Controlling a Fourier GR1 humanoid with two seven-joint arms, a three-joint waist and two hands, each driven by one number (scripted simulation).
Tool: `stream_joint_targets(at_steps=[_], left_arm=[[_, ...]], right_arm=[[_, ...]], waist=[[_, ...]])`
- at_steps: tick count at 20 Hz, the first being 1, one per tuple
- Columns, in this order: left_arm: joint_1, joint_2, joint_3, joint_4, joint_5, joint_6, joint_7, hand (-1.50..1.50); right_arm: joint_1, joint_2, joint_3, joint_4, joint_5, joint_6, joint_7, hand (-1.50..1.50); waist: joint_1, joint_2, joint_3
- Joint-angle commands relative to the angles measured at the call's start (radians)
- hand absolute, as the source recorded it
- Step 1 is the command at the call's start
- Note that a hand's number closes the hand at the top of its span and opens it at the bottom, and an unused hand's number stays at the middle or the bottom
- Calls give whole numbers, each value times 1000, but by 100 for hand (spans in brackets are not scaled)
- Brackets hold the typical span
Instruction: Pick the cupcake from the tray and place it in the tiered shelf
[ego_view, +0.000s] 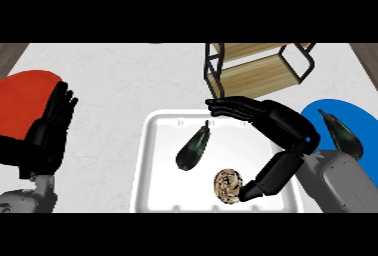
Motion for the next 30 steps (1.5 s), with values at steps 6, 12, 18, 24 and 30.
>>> stream_joint_targets(at_steps=[6, 12, 18, 24, 30], left_arm=[[41, -26, -14, -17, -37, 33, -8, 0], [37, -52, -37, -15, -56, 49, 0, 0], [25, -51, -12, 8, -65, 28, -25, 0], [-23, -57, 5, 22, -69, 13, 18, 0], [22, -39, 25, -56, -65, 4, 70, 0]], right_arm=[[-127, -246, 83, -244, 124, 228, 167, -150], [-255, -313, 166, -401, 357, 237, 333, -150], [-223, -203, 335, -482, 536, 198, 558, -150], [-191, -136, 431, -470, 783, 213, 587, -150], [-198, -97, 508, -384, 932, 277, 666, -150]], waist=[[-17, -9, -1], [-19, -9, -2], [-11, -2, -2], [-11, 0, -1], [-4, -1, -1]])
